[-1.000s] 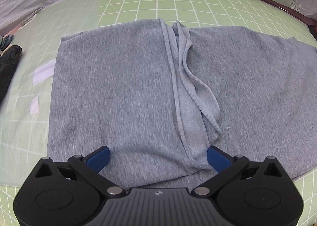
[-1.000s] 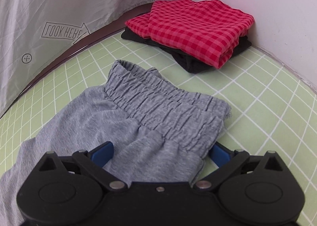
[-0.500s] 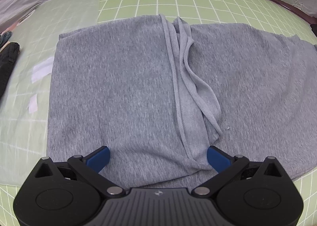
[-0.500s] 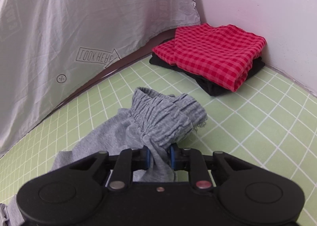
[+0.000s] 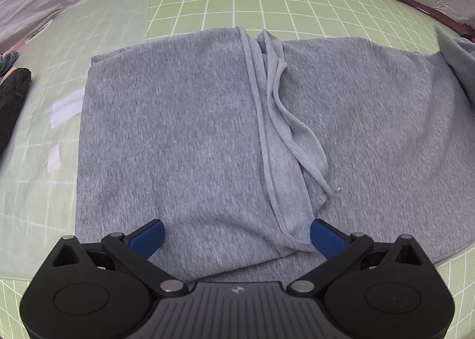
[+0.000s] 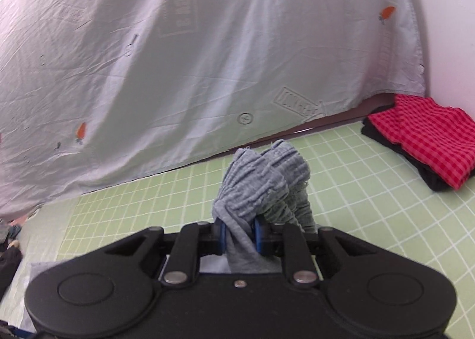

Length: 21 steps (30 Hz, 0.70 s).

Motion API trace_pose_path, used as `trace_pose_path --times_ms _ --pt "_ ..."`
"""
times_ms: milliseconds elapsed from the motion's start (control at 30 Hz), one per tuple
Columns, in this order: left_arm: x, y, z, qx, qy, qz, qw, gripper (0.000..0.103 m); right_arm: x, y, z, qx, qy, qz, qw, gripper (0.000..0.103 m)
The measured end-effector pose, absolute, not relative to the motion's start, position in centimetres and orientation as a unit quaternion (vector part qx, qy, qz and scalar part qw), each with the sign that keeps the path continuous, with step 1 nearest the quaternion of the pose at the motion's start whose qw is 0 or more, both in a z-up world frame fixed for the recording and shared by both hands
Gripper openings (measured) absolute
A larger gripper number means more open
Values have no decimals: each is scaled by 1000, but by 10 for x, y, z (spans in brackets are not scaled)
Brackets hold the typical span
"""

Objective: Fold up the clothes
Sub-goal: 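Grasp the elastic waistband with the right gripper and fold it over the legs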

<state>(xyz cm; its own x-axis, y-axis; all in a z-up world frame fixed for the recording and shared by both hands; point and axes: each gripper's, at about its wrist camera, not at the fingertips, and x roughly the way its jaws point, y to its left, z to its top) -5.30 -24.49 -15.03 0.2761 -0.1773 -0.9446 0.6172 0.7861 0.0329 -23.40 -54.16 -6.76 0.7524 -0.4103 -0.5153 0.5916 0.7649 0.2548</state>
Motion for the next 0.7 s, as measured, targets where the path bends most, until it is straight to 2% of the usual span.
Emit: trace_pose_path --times_ms 100,200,300,433,567,633,700 --pt "-58 -237 -138 192 531 -265 782 103 -214 -507 -88 194 270 -239 912 19" --pt "-58 -228 -126 181 520 -269 790 103 -195 -475 -115 188 332 -210 900 29" --pt "-46 -229 -126 174 513 -265 798 103 -186 -455 -146 195 406 -195 871 33" --pt "-38 -219 -126 163 515 -253 803 103 -198 -450 -131 207 383 -202 877 55" --pt "-37 -207 -129 154 521 -247 802 103 -217 -457 -107 241 335 -239 879 66" --pt "-36 -204 -132 154 522 -245 802 103 -224 -462 -99 252 312 -261 878 83" --pt "-33 -204 -134 155 523 -242 802 103 -226 -469 -99 256 301 -276 876 90"
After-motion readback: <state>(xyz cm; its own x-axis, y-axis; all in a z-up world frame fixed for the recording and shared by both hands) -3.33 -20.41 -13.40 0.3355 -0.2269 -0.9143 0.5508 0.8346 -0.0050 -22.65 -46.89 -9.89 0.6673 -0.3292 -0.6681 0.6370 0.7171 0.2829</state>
